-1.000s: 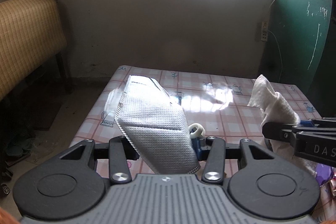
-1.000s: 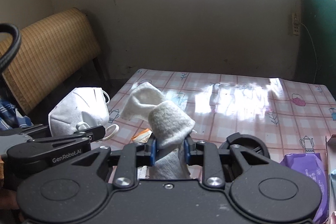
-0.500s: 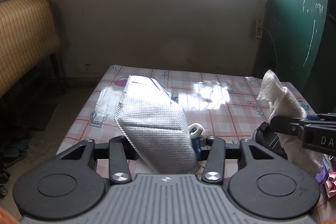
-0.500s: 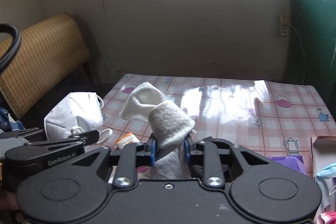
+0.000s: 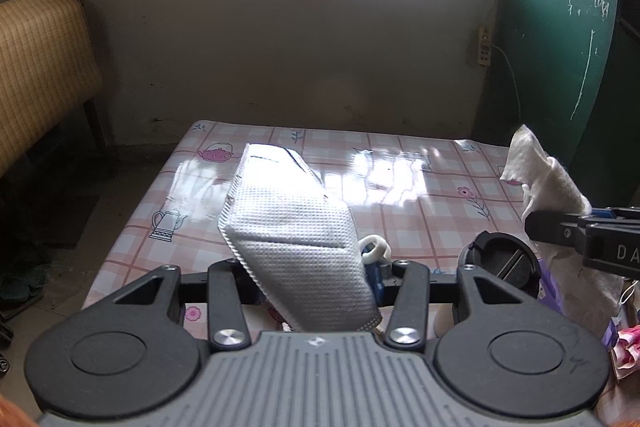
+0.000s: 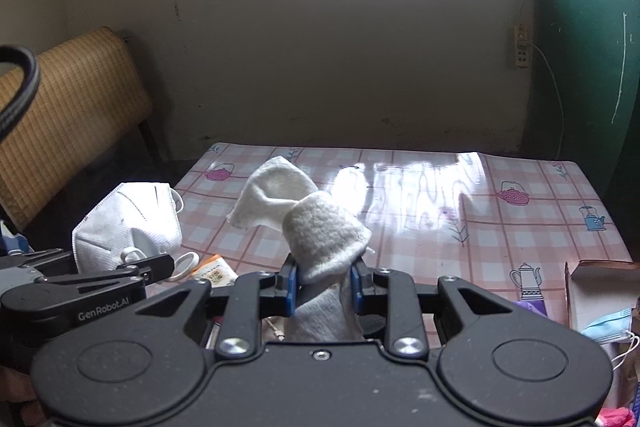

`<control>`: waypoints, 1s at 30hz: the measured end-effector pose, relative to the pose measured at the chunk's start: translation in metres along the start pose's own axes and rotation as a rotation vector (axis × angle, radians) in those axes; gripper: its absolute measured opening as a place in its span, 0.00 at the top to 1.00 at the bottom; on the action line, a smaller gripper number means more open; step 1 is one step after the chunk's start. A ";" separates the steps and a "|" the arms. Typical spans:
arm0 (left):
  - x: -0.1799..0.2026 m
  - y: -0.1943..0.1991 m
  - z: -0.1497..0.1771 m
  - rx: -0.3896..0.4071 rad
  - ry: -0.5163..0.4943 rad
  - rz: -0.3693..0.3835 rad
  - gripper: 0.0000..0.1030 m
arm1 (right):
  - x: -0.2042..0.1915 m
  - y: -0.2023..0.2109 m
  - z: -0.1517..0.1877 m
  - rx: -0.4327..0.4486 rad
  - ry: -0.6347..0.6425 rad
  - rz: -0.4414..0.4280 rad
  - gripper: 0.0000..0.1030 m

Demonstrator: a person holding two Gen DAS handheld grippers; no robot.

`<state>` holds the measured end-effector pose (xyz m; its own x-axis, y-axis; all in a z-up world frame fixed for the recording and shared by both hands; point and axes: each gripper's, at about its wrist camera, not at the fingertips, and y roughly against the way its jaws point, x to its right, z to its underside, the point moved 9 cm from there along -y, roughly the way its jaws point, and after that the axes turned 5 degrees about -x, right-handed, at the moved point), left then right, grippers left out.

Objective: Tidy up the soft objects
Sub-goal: 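Carry the grey mask and white sock with both tools toward the cardboard box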

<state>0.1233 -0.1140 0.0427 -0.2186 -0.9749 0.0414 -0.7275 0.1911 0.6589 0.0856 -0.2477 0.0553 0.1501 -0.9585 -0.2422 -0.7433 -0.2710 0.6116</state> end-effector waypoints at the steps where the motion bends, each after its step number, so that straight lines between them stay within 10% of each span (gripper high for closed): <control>1: 0.002 -0.001 -0.001 -0.002 -0.001 0.003 0.55 | 0.001 0.001 0.000 -0.001 -0.002 0.002 0.70; 30: 0.068 -0.007 0.002 -0.022 -0.091 0.090 0.55 | 0.035 0.050 0.011 0.016 -0.021 -0.013 0.70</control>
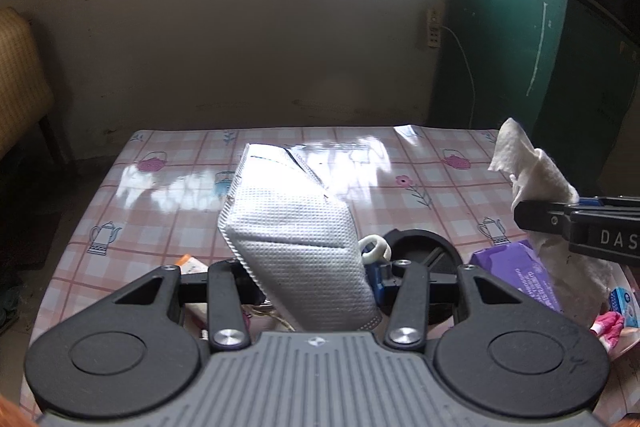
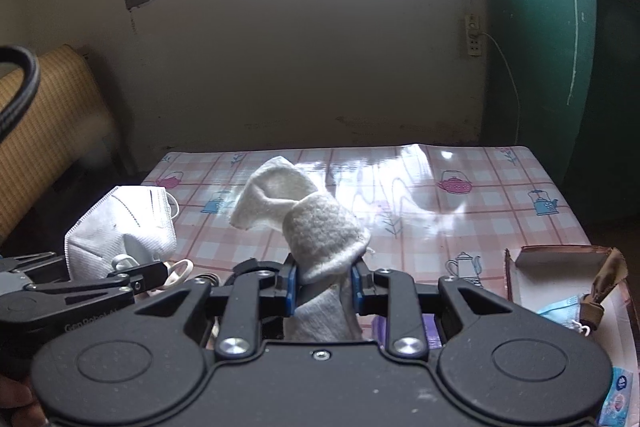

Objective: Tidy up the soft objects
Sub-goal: 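Carry the grey mask and white sock with both tools toward the cardboard box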

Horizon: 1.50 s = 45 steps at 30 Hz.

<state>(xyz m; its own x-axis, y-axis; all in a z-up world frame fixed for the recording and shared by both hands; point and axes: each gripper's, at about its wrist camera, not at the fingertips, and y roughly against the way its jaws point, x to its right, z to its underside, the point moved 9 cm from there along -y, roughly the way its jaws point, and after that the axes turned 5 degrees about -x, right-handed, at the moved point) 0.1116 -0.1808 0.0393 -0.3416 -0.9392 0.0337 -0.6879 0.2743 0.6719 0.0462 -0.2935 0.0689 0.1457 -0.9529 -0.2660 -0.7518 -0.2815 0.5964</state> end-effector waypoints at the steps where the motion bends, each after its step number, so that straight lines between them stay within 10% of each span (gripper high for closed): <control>1: 0.003 -0.001 0.000 -0.002 -0.003 0.005 0.55 | 0.002 0.002 0.000 0.001 -0.004 0.003 0.70; 45: 0.138 -0.007 0.014 -0.031 -0.206 0.176 0.55 | 0.106 0.084 0.020 0.019 -0.139 0.236 0.70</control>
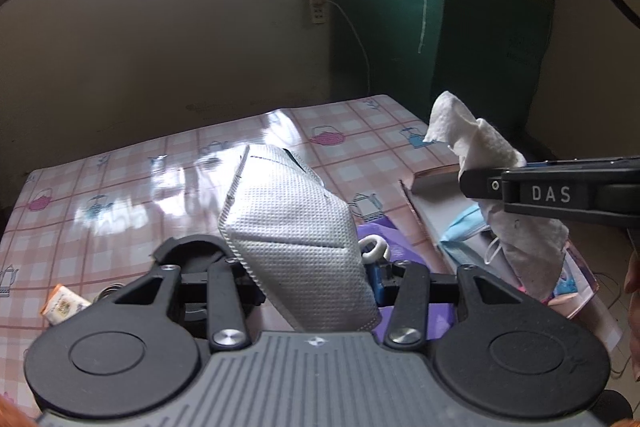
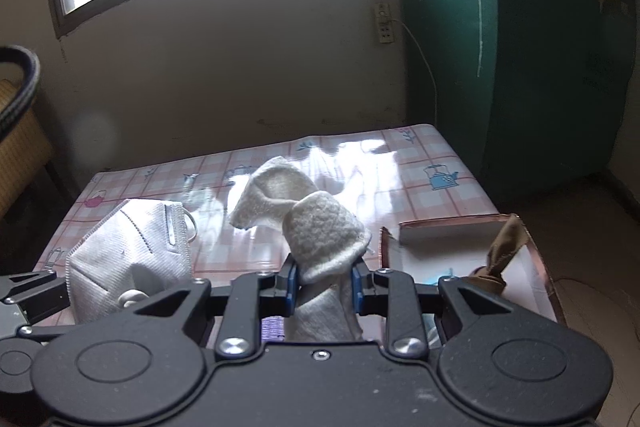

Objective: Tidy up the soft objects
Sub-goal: 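Carry the grey mask and white sock with both tools toward the cardboard box, then open both tools to drop the mask and sock into the box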

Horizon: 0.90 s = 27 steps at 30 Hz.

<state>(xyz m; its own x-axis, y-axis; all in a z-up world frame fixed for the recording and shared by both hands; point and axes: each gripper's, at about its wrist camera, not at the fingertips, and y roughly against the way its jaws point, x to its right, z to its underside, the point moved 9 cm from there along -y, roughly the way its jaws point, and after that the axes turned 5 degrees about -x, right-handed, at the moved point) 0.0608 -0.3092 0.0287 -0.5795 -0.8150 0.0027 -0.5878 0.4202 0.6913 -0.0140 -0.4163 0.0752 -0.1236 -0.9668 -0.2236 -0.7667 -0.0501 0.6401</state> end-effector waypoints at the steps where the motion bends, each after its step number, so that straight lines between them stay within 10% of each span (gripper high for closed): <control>1: 0.003 -0.001 0.000 -0.001 -0.004 0.005 0.55 | 0.004 0.000 0.000 -0.001 -0.004 0.005 0.70; 27: 0.145 -0.037 0.011 -0.044 -0.172 0.321 0.54 | 0.146 0.012 0.020 -0.043 -0.116 0.242 0.68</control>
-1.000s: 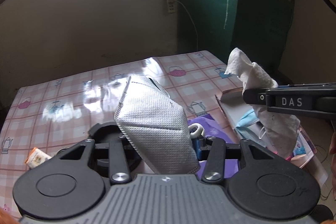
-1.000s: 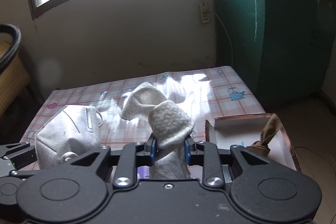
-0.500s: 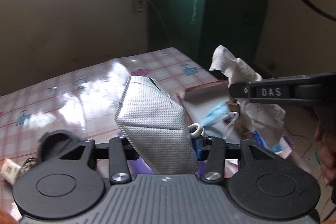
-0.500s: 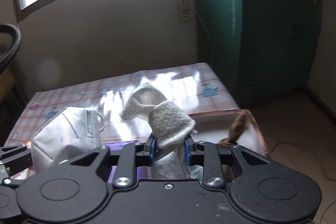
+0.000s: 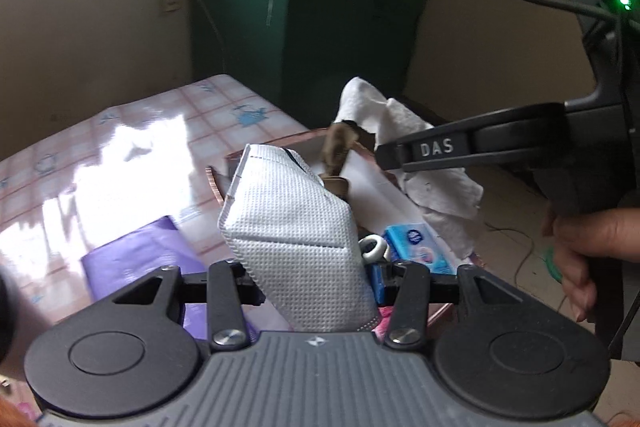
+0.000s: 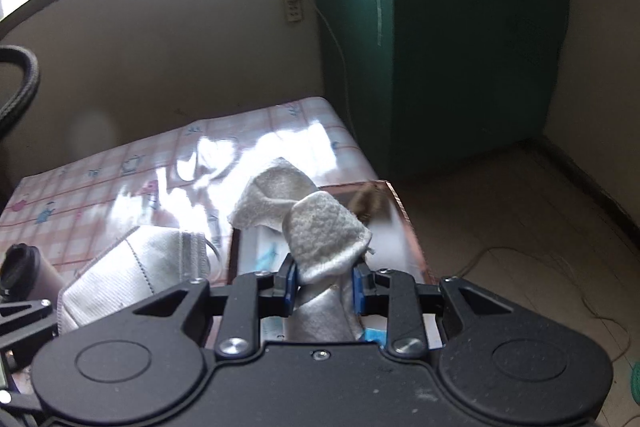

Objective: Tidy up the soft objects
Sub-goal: 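Open both tools to drop the mask and sock into the box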

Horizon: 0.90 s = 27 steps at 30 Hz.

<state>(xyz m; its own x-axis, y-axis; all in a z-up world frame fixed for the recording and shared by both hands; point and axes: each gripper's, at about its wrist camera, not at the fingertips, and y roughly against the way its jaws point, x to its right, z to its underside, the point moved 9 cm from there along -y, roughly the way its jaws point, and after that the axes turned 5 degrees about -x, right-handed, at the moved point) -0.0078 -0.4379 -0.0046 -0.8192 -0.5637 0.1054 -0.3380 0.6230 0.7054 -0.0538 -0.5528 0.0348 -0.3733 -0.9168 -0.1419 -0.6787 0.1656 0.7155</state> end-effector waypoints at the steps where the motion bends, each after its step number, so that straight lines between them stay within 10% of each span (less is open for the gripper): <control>1: 0.002 -0.005 -0.002 -0.001 -0.002 0.006 0.54 | 0.004 -0.002 0.000 -0.001 -0.002 0.005 0.68; 6: 0.007 -0.018 -0.016 0.025 -0.003 0.062 0.50 | 0.021 -0.006 0.000 -0.002 -0.011 0.034 0.62; 11: 0.006 -0.024 -0.019 0.045 -0.013 0.035 0.25 | 0.030 -0.008 0.000 0.007 -0.018 0.063 0.43; 27: -0.044 0.022 -0.022 0.053 0.121 -0.157 0.15 | 0.001 0.014 -0.004 0.060 -0.011 0.132 0.24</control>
<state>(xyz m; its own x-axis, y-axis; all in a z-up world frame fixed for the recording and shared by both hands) 0.0311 -0.4117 0.0215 -0.6940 -0.7152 0.0826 -0.4835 0.5480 0.6826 -0.0619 -0.5531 0.0474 -0.4688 -0.8814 -0.0570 -0.6596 0.3064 0.6863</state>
